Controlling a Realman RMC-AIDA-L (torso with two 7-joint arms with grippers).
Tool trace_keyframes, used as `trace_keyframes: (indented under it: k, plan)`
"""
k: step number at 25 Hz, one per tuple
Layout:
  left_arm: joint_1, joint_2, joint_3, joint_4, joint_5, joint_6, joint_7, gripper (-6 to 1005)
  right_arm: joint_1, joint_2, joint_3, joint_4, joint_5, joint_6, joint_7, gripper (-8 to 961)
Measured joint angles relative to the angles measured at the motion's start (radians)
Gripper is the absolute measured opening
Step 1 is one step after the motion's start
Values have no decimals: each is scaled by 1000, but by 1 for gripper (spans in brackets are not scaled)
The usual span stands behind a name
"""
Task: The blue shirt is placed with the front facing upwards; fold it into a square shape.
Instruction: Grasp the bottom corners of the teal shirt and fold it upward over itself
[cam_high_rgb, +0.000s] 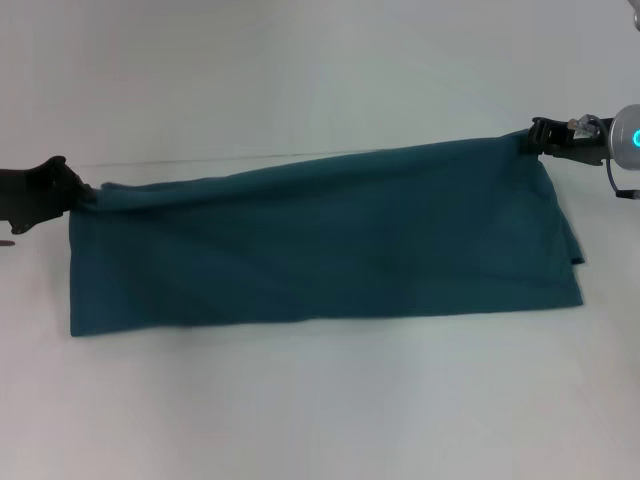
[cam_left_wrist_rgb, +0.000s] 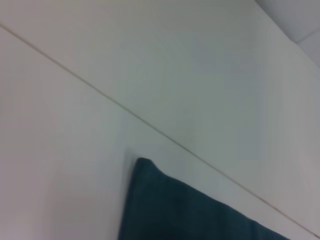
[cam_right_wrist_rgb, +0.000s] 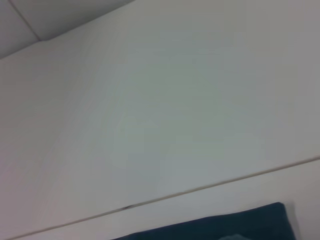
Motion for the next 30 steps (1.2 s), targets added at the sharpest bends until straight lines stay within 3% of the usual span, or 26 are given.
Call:
trace_keyframes:
  k: [7,20,30]
  plan:
    - [-21,-4,35,-30,18,-60,-1,42,24,11,-67,26,-1,74,4,60]
    - [-14,-14,37,-31,14,-97,14,67,27,16,-70,37,-2,108,4,68]
    - [-9,-18,31,-19,-4,-116,30,126,28,-3,-71,40,-2,92,3,172]
